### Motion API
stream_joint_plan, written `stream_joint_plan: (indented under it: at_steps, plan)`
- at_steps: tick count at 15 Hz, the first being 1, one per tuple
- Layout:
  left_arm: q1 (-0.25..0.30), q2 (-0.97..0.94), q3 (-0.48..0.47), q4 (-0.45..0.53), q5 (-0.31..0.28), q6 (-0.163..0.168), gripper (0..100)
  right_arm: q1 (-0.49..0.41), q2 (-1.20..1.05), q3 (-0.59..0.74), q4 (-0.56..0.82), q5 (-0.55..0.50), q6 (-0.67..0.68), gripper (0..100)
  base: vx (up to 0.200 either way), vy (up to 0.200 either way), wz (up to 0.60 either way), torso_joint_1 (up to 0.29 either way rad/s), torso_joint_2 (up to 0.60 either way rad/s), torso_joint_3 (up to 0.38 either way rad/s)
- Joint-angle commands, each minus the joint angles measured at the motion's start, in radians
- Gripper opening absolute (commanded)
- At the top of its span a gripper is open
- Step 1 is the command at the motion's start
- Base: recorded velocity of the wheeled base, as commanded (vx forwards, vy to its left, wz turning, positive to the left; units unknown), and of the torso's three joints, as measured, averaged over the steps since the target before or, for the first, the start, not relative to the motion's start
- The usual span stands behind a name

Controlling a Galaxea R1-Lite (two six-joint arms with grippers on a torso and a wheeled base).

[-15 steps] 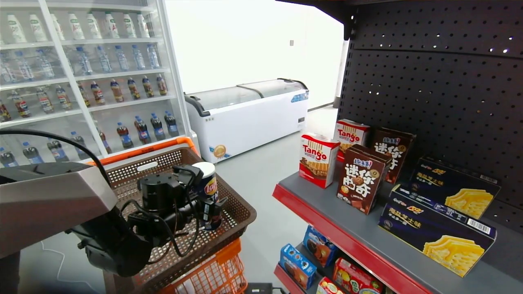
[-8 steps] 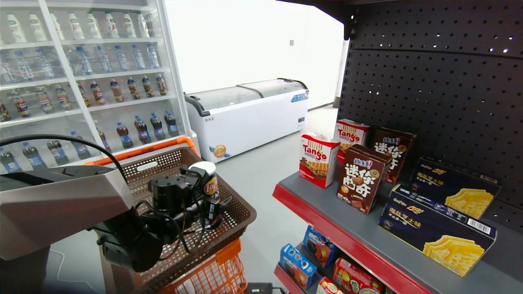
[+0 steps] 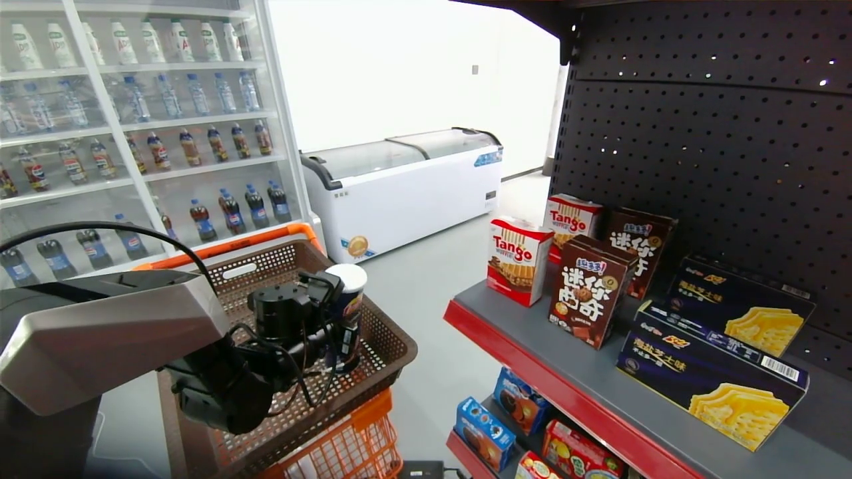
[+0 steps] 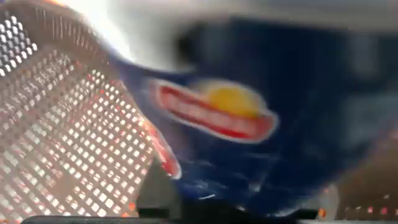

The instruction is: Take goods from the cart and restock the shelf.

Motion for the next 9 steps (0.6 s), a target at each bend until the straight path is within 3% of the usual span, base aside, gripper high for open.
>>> stream_joint_plan:
  at_steps: [1,3,4,5,7,9]
  plan:
    - [-0.006,-0.033,0.012,0.011,-0.002,0.028,0,0.0,0.0,0.0,0.0,0.001,0.0,100,0.0,0.0,0.0,0.0,0.0,0.0]
    - [-0.013,-0.072,0.012,0.074,-0.004,0.031,0,0.0,0.0,0.0,0.0,0.001,-0.002,100,0.0,0.0,0.0,0.0,0.0,0.0]
    - [-0.013,-0.141,0.007,0.192,-0.007,0.029,0,0.0,0.0,0.0,0.0,0.001,0.0,100,0.0,0.0,0.0,0.0,0.0,0.0]
    - [-0.014,-0.144,0.007,0.197,-0.008,0.028,0,0.0,0.0,0.0,0.0,0.001,0.0,100,0.0,0.0,0.0,0.0,0.0,0.0]
    - [-0.036,-0.287,0.013,0.257,-0.133,0.017,0,0.0,0.0,0.0,0.0,0.001,0.0,100,0.0,0.0,0.0,0.0,0.0,0.0]
    - [-0.031,-0.419,0.01,0.401,-0.205,0.014,0,0.0,0.0,0.0,0.0,0.001,0.0,100,0.0,0.0,0.0,0.0,0.0,0.0]
